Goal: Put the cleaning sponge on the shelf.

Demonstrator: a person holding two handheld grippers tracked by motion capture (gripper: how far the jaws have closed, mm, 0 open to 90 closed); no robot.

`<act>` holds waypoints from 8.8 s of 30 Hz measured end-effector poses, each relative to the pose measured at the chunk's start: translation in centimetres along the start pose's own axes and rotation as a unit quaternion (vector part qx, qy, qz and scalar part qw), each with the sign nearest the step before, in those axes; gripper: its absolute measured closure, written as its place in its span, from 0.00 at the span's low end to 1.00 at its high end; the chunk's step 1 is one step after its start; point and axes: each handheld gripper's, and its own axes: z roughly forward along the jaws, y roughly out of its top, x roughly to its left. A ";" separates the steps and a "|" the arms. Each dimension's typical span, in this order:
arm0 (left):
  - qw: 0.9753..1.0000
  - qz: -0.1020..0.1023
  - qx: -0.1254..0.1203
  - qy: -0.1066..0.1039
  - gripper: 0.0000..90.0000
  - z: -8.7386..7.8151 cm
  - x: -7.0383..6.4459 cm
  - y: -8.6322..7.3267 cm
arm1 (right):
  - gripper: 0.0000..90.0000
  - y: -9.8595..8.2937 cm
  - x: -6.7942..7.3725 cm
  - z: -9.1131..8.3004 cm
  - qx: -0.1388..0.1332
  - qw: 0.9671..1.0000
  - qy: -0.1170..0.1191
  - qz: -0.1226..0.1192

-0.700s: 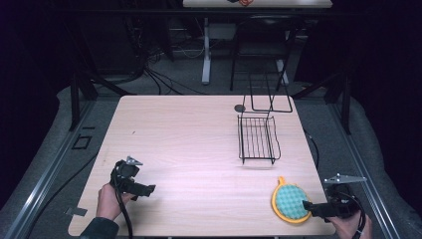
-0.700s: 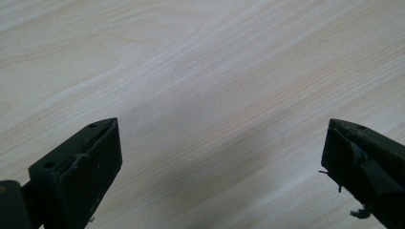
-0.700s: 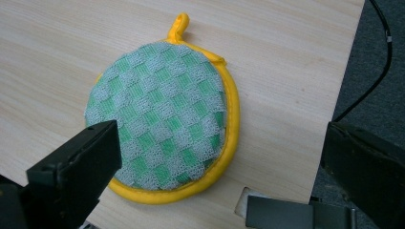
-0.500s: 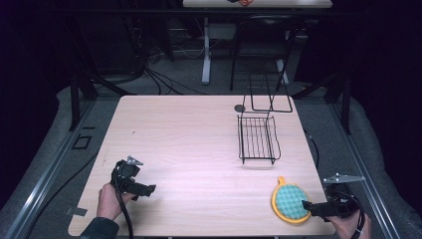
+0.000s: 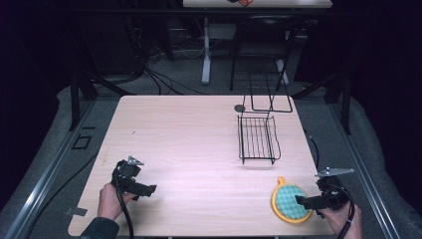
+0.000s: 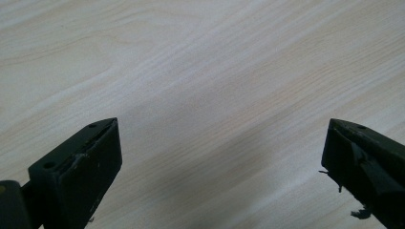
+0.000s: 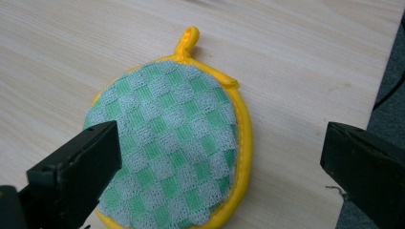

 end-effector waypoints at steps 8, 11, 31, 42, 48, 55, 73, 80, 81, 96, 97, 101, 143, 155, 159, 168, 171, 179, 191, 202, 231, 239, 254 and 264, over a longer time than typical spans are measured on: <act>1.000 0.003 0.003 0.000 0.00 0.0 -0.1 0.0 | 0.00 0.6 -0.5 1.1 0.011 1.000 0.011 -0.001; 1.000 0.003 0.004 -0.001 0.00 0.0 -0.1 0.0 | 0.02 0.8 -0.6 1.8 0.020 1.000 0.019 0.004; 1.000 0.007 0.004 0.000 0.00 0.0 -0.1 0.0 | 0.47 0.1 -0.7 3.0 0.062 0.995 0.055 0.051; 1.000 0.008 0.005 -0.001 0.00 0.1 -0.1 0.0 | 0.69 0.1 -0.2 2.8 0.061 0.995 0.052 0.056; 1.000 0.007 0.007 0.000 0.00 0.1 -0.1 0.0 | 0.77 0.0 0.1 2.5 0.051 0.997 0.044 0.048; 1.000 0.006 0.007 0.000 0.00 0.1 0.0 0.0 | 0.80 0.1 0.8 2.0 0.036 0.998 0.032 0.034; 1.000 0.006 0.007 0.000 0.00 0.1 0.0 0.0 | 0.80 0.9 1.5 0.0 -0.016 0.999 0.044 0.021; 1.000 0.006 0.008 -0.001 0.00 0.1 0.0 -0.1 | 0.80 1.2 1.6 -0.4 -0.022 0.999 0.041 0.019; 1.000 0.006 0.008 0.000 0.00 0.1 0.0 -0.1 | 0.80 1.3 1.6 -0.5 -0.025 0.999 0.042 0.018; 1.000 0.008 0.008 -0.001 0.00 0.2 0.0 0.0 | 0.80 2.8 2.2 -1.4 -0.047 0.998 0.039 0.002; 1.000 0.008 0.008 0.000 0.00 0.2 0.0 0.0 | 0.80 2.9 2.3 -1.5 -0.047 0.998 0.039 0.000; 1.000 0.009 0.009 0.000 0.00 0.2 0.0 0.0 | 0.80 3.7 2.5 -1.8 -0.053 0.998 0.037 -0.004; 1.000 -0.003 0.000 0.001 0.00 0.1 0.3 -0.2 | 0.79 10.8 3.1 -1.1 -0.110 0.993 0.023 -0.023; 1.000 -0.001 -0.002 0.001 0.00 0.0 0.3 -0.2 | 0.79 13.9 3.1 0.8 -0.126 0.992 0.015 -0.012; 1.000 0.000 -0.003 0.000 0.00 0.0 0.3 -0.2 | 0.79 14.3 3.1 1.2 -0.132 0.991 0.011 -0.007; 1.000 0.000 -0.003 -0.001 0.00 0.0 0.2 -0.1 | 0.79 15.0 3.3 2.2 -0.139 0.990 0.012 0.005; 1.000 -0.002 -0.005 0.001 0.00 0.1 0.2 -0.1 | 0.79 15.1 3.3 2.8 -0.143 0.990 0.011 0.010; 1.000 -0.004 -0.004 -0.001 0.00 0.1 0.2 -0.1 | 0.79 15.2 3.2 3.6 -0.148 0.989 0.006 0.021; 1.000 0.003 -0.004 -0.002 0.00 0.0 0.2 -0.2 | 0.78 15.5 2.9 4.6 -0.158 0.987 0.004 0.037; 1.000 0.003 -0.004 -0.001 0.00 0.1 0.1 -0.2 | 0.78 15.8 2.6 5.7 -0.161 0.986 -0.008 0.051; 1.000 0.006 0.000 -0.003 0.00 0.1 0.1 -0.2 | 0.76 16.4 1.6 9.4 -0.135 0.988 -0.027 0.072; 1.000 0.006 0.000 -0.003 0.00 0.1 0.1 -0.2 | 0.74 16.5 1.5 10.3 -0.129 0.989 -0.037 0.066; 1.000 0.007 0.001 -0.003 0.00 0.1 0.1 -0.2 | 0.62 16.7 1.1 10.9 -0.127 0.989 -0.040 0.068; 1.000 0.006 -0.002 -0.001 0.00 0.1 0.1 -0.2 | 0.38 16.5 1.2 9.8 -0.130 0.989 -0.035 0.062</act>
